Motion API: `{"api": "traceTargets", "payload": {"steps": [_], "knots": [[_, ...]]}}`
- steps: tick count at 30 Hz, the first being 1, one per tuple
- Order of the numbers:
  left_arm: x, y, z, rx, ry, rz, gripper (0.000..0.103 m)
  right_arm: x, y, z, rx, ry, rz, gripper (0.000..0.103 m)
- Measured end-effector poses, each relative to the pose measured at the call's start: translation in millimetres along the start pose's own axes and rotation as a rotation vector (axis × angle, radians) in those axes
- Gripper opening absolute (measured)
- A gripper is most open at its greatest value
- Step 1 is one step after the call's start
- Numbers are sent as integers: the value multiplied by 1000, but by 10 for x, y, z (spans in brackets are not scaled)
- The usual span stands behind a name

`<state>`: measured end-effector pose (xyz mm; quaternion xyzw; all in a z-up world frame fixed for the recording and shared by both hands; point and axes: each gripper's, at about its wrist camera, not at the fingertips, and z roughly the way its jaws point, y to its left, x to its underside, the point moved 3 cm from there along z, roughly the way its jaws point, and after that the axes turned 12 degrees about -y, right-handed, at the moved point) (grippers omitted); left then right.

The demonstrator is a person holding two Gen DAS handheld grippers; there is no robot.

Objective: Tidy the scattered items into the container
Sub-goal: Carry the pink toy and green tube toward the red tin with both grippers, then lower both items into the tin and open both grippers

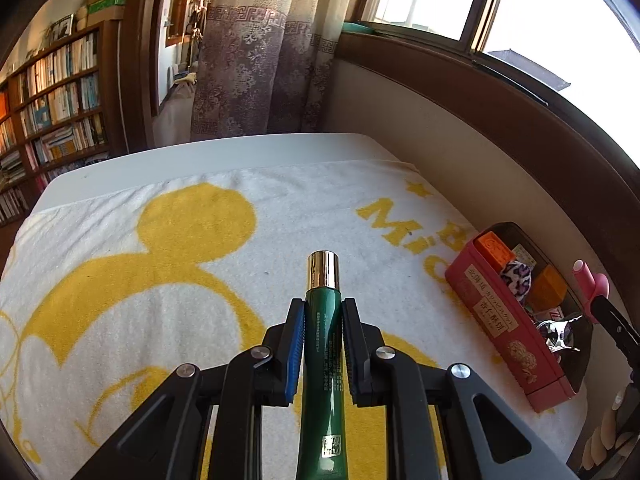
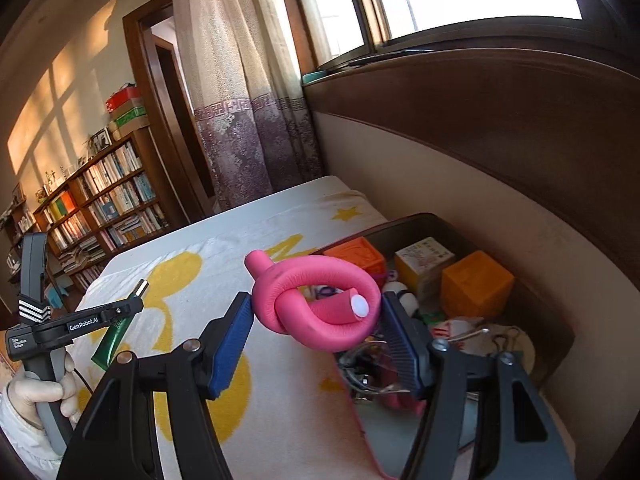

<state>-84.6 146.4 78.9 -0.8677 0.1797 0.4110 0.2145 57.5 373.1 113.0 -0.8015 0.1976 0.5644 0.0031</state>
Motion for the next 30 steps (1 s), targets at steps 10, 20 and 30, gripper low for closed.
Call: {"api": "traceTargets", "payload": {"steps": [10,20,30], "knots": [[-143,-1174,198,151,21,117,19,-45,-777,-187,87,-40,124,68],[-160,-2231,523,314,78,171,19,55,-1131,-232,108,-43,169,69],[-127,-2105,566,272,58,135,81,94,-1161,-198,108,-42,172,69]]}}
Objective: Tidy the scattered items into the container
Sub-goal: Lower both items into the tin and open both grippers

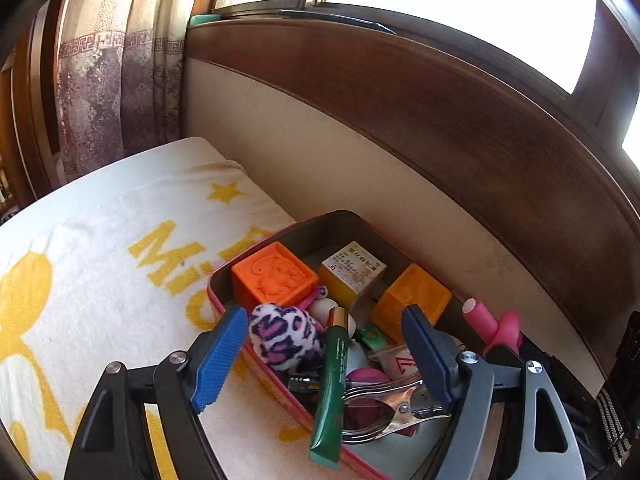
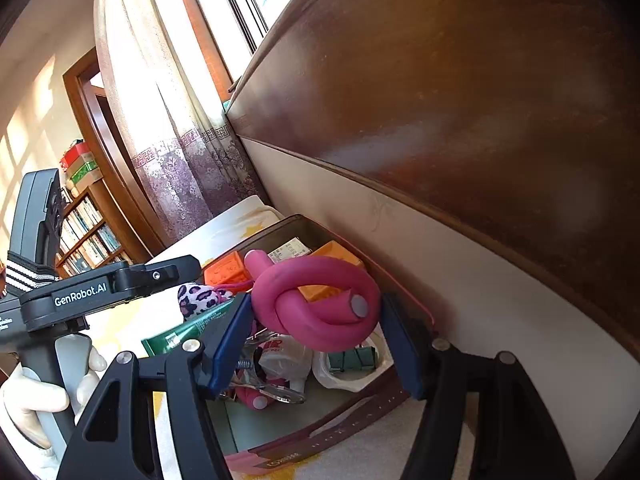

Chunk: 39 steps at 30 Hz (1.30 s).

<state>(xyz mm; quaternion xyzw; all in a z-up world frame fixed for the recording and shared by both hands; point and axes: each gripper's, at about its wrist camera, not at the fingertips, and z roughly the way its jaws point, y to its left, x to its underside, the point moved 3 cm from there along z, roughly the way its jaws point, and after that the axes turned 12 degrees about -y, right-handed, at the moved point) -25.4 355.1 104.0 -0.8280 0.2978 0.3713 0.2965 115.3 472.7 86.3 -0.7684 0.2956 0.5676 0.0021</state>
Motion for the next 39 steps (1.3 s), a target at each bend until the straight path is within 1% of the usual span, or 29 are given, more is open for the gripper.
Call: {"api": "traceTargets", "payload": {"steps": [2,7,11,14,15,17,20,25,28,31,35,38,39], "knots": [[5,86,-61,-12,-6,-17,81,-3,21,1,-3,0,-1,69],[49,279,-211,-68,-28,-12,81,-52,169,37,-14,-6,-27,69],[113,456,-350,-80,-36,-36,81,-123,331,116,-20,-13,-65,70],[128,598,-437,-105,-47,-55,81,-146,447,224,-28,4,-94,70],[139,632,-473,-112,-53,-60,81,-145,475,259,-26,12,-102,71],[156,695,-545,-125,-67,-65,81,-132,504,306,-21,28,-107,78],[185,750,-638,-147,-90,-60,81,-102,505,299,-13,43,-109,79],[250,703,-704,-131,-96,-41,81,-69,410,130,18,42,-120,80],[306,629,-710,-120,-85,-22,81,-55,305,-21,40,37,-112,81],[379,547,-702,-115,-57,-9,81,-14,177,-185,57,35,-88,82],[488,436,-666,-108,-8,-12,81,87,107,-330,54,61,-87,83],[550,304,-702,-94,-23,8,81,180,137,-408,43,79,-125,83],[564,256,-720,-93,-29,17,87,212,157,-434,43,82,-143,83]]}}
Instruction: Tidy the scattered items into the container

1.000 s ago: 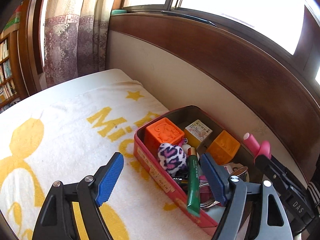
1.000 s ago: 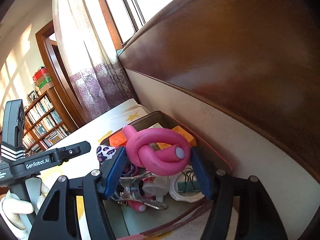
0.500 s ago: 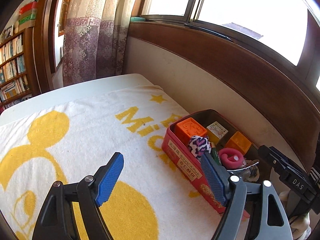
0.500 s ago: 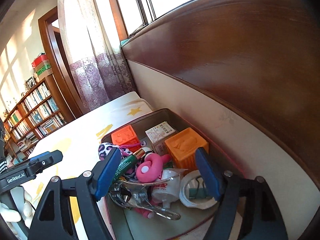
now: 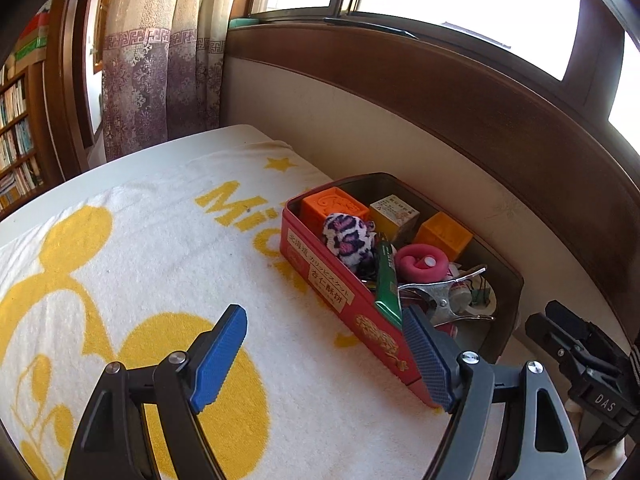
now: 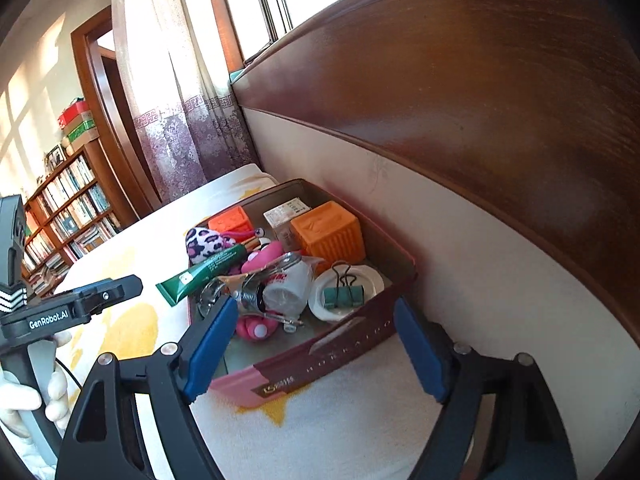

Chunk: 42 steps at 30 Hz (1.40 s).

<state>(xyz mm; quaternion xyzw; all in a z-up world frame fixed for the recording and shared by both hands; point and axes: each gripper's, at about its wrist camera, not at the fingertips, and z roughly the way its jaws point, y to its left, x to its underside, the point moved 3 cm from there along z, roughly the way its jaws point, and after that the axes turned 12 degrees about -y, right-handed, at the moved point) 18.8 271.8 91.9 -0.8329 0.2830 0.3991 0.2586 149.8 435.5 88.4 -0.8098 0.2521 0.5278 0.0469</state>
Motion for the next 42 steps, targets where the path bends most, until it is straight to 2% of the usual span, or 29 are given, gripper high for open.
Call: {"api": "traceTargets", "payload": {"steps": [1,3,6,10,20,22,26,36,42], "knots": [[9,-47,-29,4,-7,8,95,31,26,-25,-1,1,-18,83],[13,-149,-110,18,-31,23,101,73,79,-76,1,-3,-54,83],[-11,-307,-252,19,-77,64,101,101,139,-161,18,-23,-100,84],[-53,-463,-396,-11,-130,116,102,95,148,-228,8,-37,-94,84],[-150,-571,-588,-211,-251,194,102,98,140,-348,9,-53,-81,84],[-157,-604,-603,-208,-252,206,102,85,134,-373,8,-59,-78,84],[-134,-669,-584,-155,-223,200,102,52,123,-435,10,-77,-77,84],[-112,-778,-603,-128,-215,209,102,-27,104,-611,51,-136,-104,85],[-61,-783,-513,-113,-157,201,102,-39,106,-642,57,-153,-106,87]]}}
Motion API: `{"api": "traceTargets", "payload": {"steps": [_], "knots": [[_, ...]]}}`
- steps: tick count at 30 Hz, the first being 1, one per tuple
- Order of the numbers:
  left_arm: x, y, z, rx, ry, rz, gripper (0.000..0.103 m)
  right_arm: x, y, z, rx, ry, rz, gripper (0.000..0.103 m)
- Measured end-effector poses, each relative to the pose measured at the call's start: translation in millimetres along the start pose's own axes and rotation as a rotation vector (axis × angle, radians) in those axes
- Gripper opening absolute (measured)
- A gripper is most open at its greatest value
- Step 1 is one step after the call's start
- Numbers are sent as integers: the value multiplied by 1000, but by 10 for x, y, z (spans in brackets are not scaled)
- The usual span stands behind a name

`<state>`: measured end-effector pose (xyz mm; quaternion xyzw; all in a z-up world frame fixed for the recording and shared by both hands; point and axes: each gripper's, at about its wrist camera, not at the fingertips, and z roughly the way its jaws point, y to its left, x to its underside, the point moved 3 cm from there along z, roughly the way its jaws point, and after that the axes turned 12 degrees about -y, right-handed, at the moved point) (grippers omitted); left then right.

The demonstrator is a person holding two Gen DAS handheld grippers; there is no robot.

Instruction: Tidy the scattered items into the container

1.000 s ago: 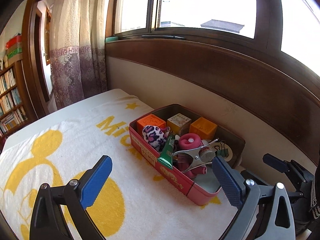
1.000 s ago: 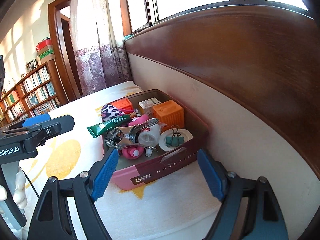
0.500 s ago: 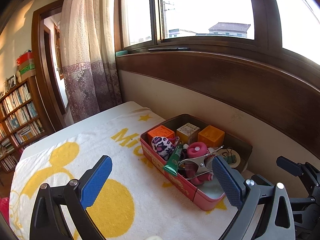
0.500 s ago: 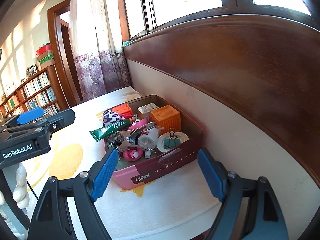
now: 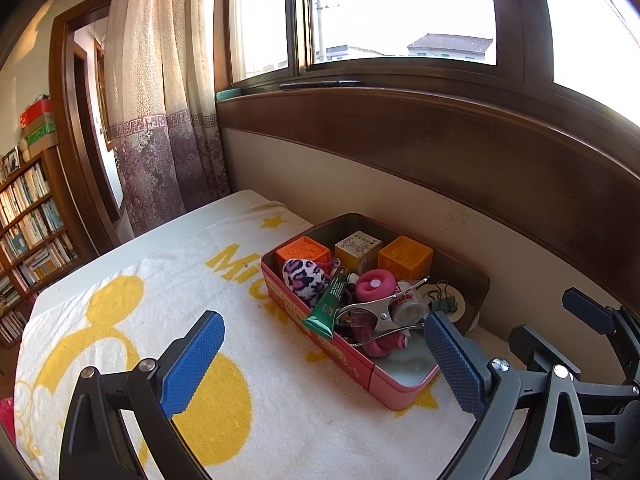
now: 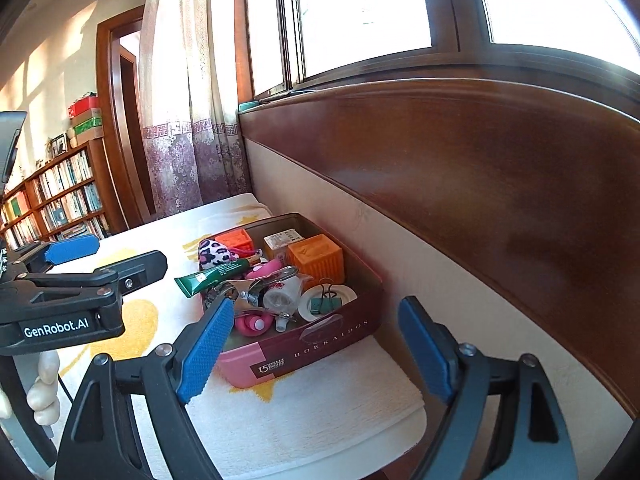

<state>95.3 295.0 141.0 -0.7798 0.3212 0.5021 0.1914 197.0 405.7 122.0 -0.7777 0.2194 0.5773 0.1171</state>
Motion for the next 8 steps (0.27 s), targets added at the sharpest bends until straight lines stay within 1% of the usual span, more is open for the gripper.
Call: {"api": "traceTargets", "payload": {"steps": [2,5,6,8], "knots": [[36,15,10,6,5,0,102,29,1,31,-1,12,6,87],[71,91,19,-5,18,-5,102,89,39,77,-16,35,16,87],[85,141,20,-17,21,-7,102,110,70,92,-26,44,17,87],[127,287,25,-67,25,-9,102,157,168,115,-54,59,12,88]]}}
